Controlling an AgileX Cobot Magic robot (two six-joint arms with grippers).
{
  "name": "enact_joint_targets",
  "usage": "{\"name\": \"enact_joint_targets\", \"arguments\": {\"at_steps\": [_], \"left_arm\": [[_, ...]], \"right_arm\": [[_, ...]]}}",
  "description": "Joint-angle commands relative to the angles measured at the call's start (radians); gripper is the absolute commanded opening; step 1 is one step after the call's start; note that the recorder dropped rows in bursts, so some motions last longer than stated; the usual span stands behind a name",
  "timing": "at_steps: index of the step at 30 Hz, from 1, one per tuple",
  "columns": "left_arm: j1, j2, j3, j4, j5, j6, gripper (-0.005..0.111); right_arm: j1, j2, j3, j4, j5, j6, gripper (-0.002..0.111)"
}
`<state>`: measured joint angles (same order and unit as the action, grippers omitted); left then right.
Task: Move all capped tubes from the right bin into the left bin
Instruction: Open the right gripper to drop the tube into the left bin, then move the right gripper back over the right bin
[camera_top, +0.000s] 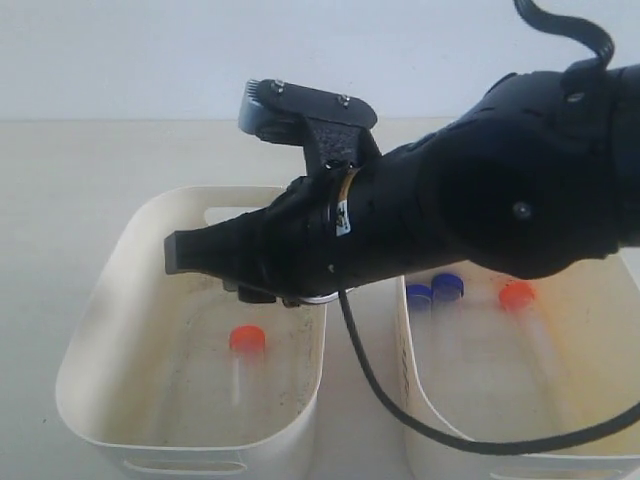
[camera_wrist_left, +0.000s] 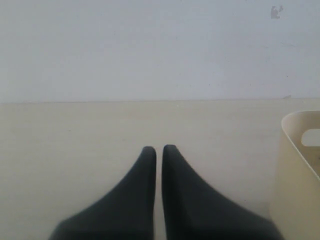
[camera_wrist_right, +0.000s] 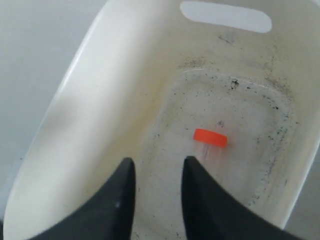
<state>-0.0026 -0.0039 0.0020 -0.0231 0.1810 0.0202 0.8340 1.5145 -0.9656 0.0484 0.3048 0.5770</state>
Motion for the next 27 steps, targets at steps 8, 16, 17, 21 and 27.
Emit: {"name": "enact_joint_targets", "arguments": {"at_steps": [8,16,17,21,27], "left_arm": [[-0.007,0.004,-0.002,-0.003,-0.007,-0.004,0.004],[-0.007,0.004,-0.002,-0.003,-0.007,-0.004,0.004],[-0.007,0.004,-0.002,-0.003,-0.007,-0.004,0.004],[-0.007,0.004,-0.002,-0.003,-0.007,-0.004,0.004],[-0.007,0.004,-0.002,-0.003,-0.007,-0.004,0.004]], "right_arm": [[-0.256,-0.167,-0.002,-0.110,0.316,-0.004,0.000],[-0.383,-0.166,0.105,-0.118,0.358,-0.008,0.000],[-0.390,-0.166,0.119,-0.113,0.347,-0.008,0.000],[-0.408,-0.166,0.171,-0.110,0.313,-0.011,0.000],[-0.408,-0.098,0.177,-0.110,0.296,-0.025,0.000]]}}
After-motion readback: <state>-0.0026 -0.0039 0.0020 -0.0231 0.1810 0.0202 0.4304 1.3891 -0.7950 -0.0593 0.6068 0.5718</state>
